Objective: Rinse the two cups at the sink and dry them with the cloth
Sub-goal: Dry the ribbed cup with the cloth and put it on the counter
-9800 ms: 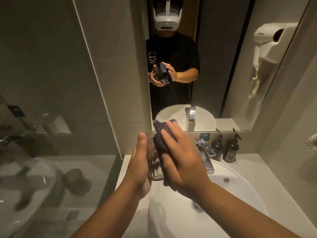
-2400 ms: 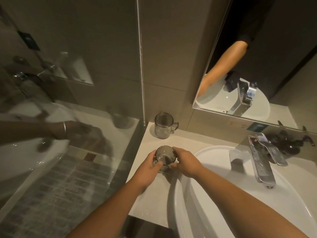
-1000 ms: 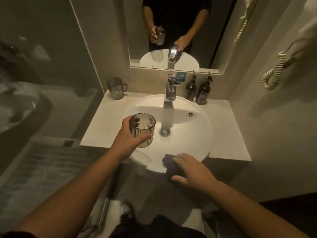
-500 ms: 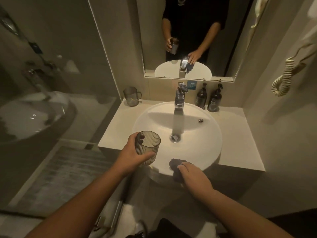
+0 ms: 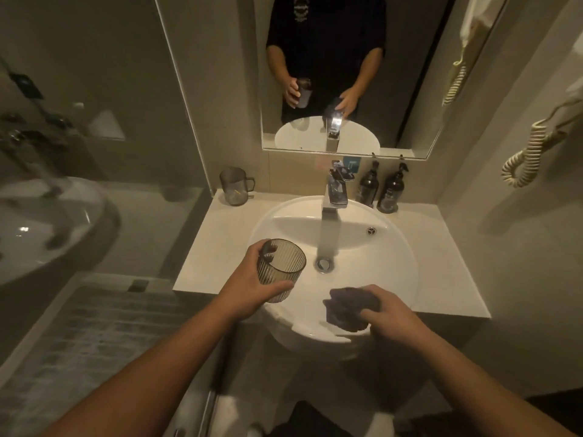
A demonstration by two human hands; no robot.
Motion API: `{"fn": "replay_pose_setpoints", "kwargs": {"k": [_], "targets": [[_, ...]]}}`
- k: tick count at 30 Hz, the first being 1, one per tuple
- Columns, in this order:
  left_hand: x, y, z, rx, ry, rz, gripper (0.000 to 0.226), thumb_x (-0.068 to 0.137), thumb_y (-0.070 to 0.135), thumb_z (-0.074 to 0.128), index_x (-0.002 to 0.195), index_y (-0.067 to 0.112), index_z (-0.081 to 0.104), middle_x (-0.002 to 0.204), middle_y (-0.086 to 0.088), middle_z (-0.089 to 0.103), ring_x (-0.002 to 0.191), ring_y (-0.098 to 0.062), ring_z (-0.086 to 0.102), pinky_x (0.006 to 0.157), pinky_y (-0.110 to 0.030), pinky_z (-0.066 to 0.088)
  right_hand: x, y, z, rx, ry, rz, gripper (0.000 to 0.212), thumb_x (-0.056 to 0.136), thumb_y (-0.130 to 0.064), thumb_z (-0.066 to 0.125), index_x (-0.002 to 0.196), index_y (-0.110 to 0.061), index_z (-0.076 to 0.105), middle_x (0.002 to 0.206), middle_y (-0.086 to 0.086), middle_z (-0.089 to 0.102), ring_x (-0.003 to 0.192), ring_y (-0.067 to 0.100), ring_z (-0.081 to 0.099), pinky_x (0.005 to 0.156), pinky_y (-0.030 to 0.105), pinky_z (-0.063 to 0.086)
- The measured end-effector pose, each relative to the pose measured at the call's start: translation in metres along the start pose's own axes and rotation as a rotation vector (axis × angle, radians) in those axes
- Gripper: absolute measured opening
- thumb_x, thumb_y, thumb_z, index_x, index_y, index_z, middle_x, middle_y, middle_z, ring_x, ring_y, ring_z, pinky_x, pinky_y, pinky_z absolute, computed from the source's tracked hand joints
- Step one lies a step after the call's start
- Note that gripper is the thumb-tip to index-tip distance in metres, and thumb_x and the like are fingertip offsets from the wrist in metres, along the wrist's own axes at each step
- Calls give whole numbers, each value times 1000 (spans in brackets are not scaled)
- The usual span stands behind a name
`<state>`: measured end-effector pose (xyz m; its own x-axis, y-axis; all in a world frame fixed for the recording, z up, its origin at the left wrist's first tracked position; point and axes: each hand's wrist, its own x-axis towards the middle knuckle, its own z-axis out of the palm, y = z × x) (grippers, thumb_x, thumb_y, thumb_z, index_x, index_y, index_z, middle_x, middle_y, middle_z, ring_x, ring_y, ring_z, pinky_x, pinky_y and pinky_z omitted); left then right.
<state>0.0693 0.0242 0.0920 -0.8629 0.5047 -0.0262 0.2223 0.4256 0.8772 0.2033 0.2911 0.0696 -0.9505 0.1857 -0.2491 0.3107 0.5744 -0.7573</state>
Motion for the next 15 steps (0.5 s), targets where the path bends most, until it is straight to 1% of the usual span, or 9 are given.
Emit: {"fn": "replay_pose_setpoints", "kwargs": {"k": [2, 3, 5, 6, 8, 10, 11, 13, 15], "targets": [[10, -2, -9, -8, -37, 14, 92, 57, 61, 75, 134, 45, 27, 138, 14, 44, 127, -9, 47, 106, -27, 41, 0, -35, -18, 311, 127, 4, 27, 86, -2, 64, 106, -21, 63, 91, 4, 71, 71, 8, 67, 59, 15, 49], [15, -2, -13, -8, -58, 24, 91, 57, 61, 75, 133, 47, 27, 136, 17, 44, 127, -8, 47, 103, -23, 41, 0, -54, -26, 487, 164, -15, 28, 87, 0, 63, 106, -20, 65, 88, 4, 72, 67, 7, 67, 54, 16, 49], [23, 0, -20, -8, -105, 52, 90, 57, 61, 76, 131, 51, 26, 135, 20, 44, 127, -6, 47, 94, -11, 38, 1, -93, -40, 739, 176, -133, 30, 85, 1, 63, 108, -17, 64, 86, 2, 73, 69, 9, 69, 52, 15, 49], [27, 2, -23, -11, -128, 69, 89, 57, 62, 76, 131, 53, 26, 135, 20, 45, 126, -4, 47, 91, -7, 37, 2, -110, -45, 776, 163, -203, 31, 83, 0, 63, 111, -14, 63, 86, 0, 73, 70, 9, 68, 53, 16, 50], [32, 9, -27, -18, -170, 108, 84, 58, 62, 75, 127, 61, 28, 135, 20, 47, 123, 1, 49, 86, 0, 37, 4, -138, -51, 689, 153, -296, 36, 77, -6, 64, 111, -16, 62, 83, -5, 71, 70, 7, 67, 54, 16, 50], [35, 19, -31, -30, -204, 156, 78, 58, 60, 76, 119, 72, 28, 127, 33, 48, 117, 14, 49, 83, 3, 39, 9, -157, -49, 436, 186, -311, 38, 72, -13, 67, 106, -29, 63, 83, -11, 69, 72, 6, 67, 57, 17, 51], [36, 24, -33, -24, -218, 178, 78, 58, 60, 77, 117, 74, 28, 125, 38, 46, 115, 16, 49, 84, 2, 39, 11, -163, -46, 259, 186, -306, 37, 71, -17, 69, 103, -35, 62, 85, -14, 68, 76, 4, 66, 59, 17, 51], [36, 32, -37, 26, -226, 235, 80, 59, 59, 77, 125, 65, 32, 129, 31, 50, 118, 8, 52, 93, -8, 43, 16, -170, -36, -99, 103, -311, 37, 73, -22, 69, 100, -45, 56, 87, -24, 62, 85, -2, 60, 64, 14, 50], [36, 39, -42, 118, -225, 304, 84, 62, 59, 76, 135, 50, 36, 137, 19, 52, 119, -2, 53, 99, -22, 48, 20, -173, -24, -305, 11, -311, 39, 76, -28, 65, 103, -51, 50, 92, -30, 58, 90, -5, 57, 70, 13, 49]]}}
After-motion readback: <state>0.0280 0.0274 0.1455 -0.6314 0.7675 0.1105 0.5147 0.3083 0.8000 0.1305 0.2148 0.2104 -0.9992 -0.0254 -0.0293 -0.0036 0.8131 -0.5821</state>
